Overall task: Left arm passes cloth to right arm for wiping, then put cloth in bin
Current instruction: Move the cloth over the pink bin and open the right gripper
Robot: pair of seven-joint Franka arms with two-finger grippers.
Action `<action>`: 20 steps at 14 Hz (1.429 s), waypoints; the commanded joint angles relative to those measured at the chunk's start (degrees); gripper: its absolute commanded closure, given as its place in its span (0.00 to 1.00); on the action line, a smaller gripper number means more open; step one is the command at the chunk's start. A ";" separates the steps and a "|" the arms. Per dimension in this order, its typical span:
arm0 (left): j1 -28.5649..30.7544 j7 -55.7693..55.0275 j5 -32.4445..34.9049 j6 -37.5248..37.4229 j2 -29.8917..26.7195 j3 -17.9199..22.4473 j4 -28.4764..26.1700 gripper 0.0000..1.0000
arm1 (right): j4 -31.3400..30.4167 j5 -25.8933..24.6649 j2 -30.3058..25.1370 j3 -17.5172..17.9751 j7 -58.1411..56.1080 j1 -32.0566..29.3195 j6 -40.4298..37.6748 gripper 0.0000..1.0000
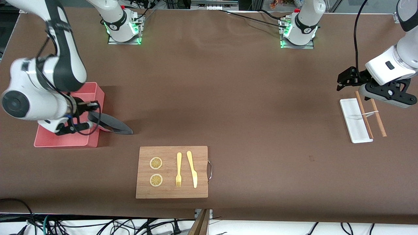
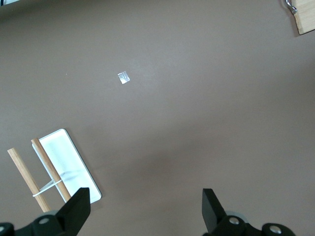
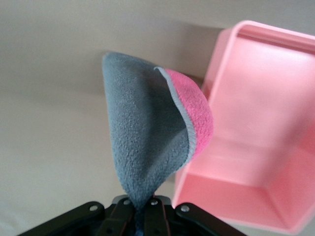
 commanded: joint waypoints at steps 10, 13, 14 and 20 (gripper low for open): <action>-0.56 -0.27 0.14 -0.68 0.38 0.61 0.94 0.00 | 0.61 -3.50 -14.50 -10.62 -13.63 -1.82 -6.70 1.00; -0.48 -0.27 0.14 -0.77 0.38 0.70 0.94 0.00 | 0.61 -4.75 -14.24 -10.62 -14.94 -2.00 -5.72 0.88; -0.48 -0.27 0.14 -0.77 0.38 0.70 0.94 0.00 | 0.52 -4.66 -14.15 -10.62 -15.13 -2.00 -5.63 0.51; -0.21 -0.09 0.06 -0.86 0.38 0.70 0.94 0.00 | 0.69 -3.52 -14.24 -10.53 -13.46 -2.00 -5.63 0.00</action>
